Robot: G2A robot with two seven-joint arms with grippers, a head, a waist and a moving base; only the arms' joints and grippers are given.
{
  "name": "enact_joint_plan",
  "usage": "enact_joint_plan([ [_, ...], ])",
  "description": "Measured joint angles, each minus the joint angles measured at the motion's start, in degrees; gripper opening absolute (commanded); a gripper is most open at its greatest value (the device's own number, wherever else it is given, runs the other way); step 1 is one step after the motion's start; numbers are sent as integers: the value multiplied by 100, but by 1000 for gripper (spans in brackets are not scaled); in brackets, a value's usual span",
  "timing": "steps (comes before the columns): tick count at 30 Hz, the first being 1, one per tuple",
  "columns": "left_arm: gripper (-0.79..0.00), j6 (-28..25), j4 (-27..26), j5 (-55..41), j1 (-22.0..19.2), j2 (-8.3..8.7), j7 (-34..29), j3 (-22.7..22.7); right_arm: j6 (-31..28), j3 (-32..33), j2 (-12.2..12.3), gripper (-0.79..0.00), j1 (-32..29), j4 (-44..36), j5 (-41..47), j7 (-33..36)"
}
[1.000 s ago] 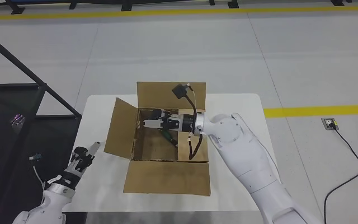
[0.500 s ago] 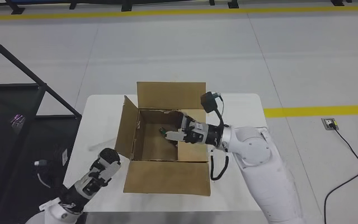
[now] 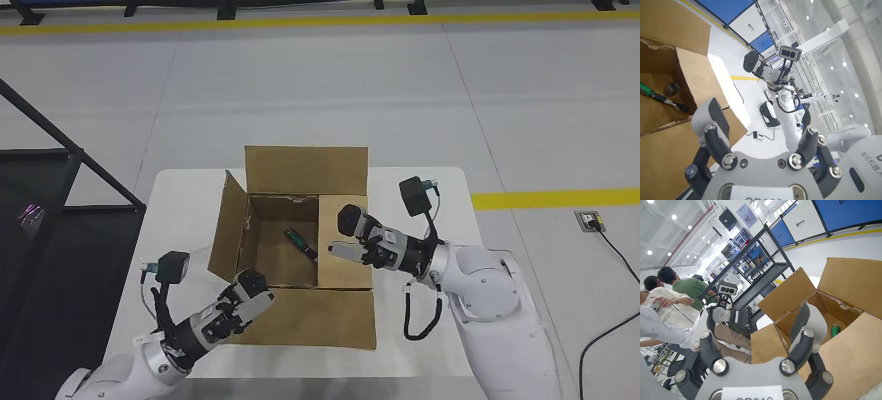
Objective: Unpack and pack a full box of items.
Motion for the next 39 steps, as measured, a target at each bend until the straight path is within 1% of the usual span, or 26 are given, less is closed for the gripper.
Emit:
enact_joint_plan([
  [2, 0, 202, 298, -117, -79, 0, -53, 24, -39, -4, 4, 0, -56, -42, 96, -124],
  [5, 0, 439, 631, -99, -254, -1, -34, 47, -270, 17, 35, 0, -101, -50, 386, -215],
  [10, 0, 598, 863, -80, -386, -4, 24, 62, -508, 108, 107, 0, -119, -16, 756, -106],
  [13, 0, 687, 875, 113, -350, -4, 196, 2, -546, 150, 148, 0, -138, -4, 869, -91],
  [18, 0, 776, 885, 164, -92, -9, 598, -281, -513, 134, 199, 0, -89, 157, 917, -156],
  [23, 0, 915, 1074, 134, 129, -17, 942, -587, -480, -61, 224, 0, 87, 379, 960, -146],
  [26, 0, 998, 1182, -13, 197, -25, 978, -669, -394, -198, 234, 0, 252, 493, 967, -105],
  [31, 0, 1037, 1378, -167, 201, -25, 845, -744, -317, -418, 243, 0, 453, 526, 802, -110],
  [35, 0, 1108, 1629, -322, 96, -22, 672, -764, -313, -431, 244, 0, 459, 520, 781, -109],
  [38, 0, 1216, 1735, -4, 24, -18, 919, -803, -314, -430, 244, 0, 458, 521, 783, -109],
  [39, 0, 1216, 1734, 2, 24, -18, 914, -803, -314, -430, 244, 0, 458, 521, 783, -109],
])
